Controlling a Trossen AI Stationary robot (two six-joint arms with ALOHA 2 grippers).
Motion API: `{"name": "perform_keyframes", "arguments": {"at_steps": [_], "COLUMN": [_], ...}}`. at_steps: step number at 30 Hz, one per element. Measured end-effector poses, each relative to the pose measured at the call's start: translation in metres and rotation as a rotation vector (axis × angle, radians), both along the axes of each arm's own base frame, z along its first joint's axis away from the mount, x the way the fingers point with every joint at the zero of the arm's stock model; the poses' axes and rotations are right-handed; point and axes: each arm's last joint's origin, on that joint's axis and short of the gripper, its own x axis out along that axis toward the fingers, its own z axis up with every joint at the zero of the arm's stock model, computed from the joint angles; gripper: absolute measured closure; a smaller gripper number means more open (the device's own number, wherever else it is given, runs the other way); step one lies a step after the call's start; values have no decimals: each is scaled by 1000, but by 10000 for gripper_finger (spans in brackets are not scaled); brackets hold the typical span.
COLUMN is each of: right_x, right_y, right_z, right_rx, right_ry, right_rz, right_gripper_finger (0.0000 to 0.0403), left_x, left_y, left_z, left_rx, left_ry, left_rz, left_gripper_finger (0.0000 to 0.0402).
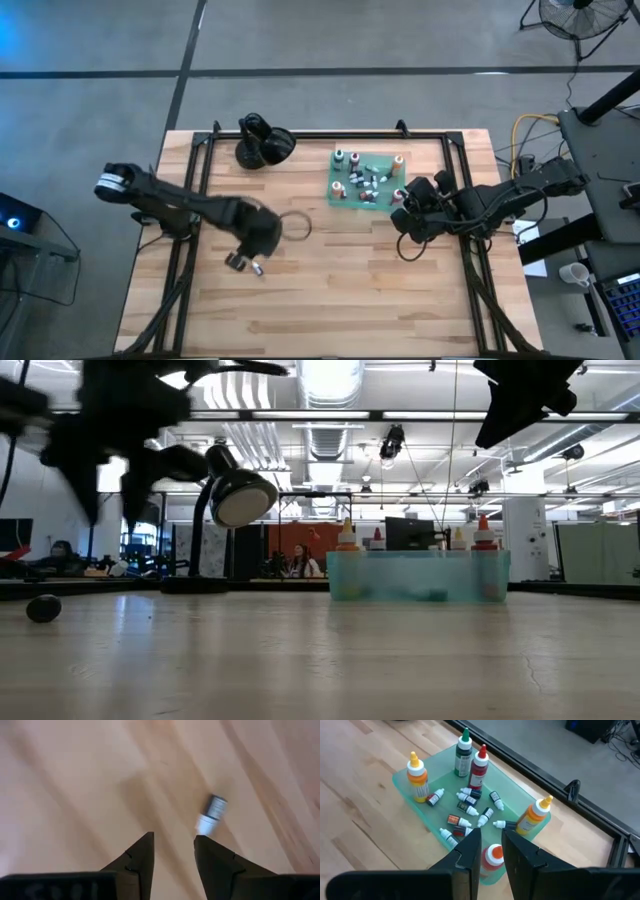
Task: Pick & Place food coloring
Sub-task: Put the pink food coloring bottle into the green bin
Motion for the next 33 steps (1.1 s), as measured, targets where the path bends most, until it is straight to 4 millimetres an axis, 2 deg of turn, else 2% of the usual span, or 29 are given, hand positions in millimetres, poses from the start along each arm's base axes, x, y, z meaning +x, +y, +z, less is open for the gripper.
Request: {"name": "perform_keyframes", "arguments": {"at_steps": [5, 9, 22, 29, 33], "right_x": [0, 2, 3, 3, 3], "right_y": [0, 1, 1, 2, 2], "right_z": [0, -1, -1, -1, -1], "right_rx": [3, 8, 33, 37, 37], "right_ry": [-1, -14, -24, -27, -26], "right_rz": [1, 4, 6, 7, 8], "right_gripper_finger": [335, 335, 335, 335, 335], "left_x": [-19, -25, -30, -29, -28], "left_y": [-27, -38, -37, -36, -36], "left_z": [-23, -38, -70, -78, -81], "left_rx": [5, 3, -15, 2, 13], "left_ry": [49, 37, -51, -81, -72], "left_rz": [-96, -142, -119, -83, -79], "left_gripper_finger": [289, 289, 289, 291, 309]}}
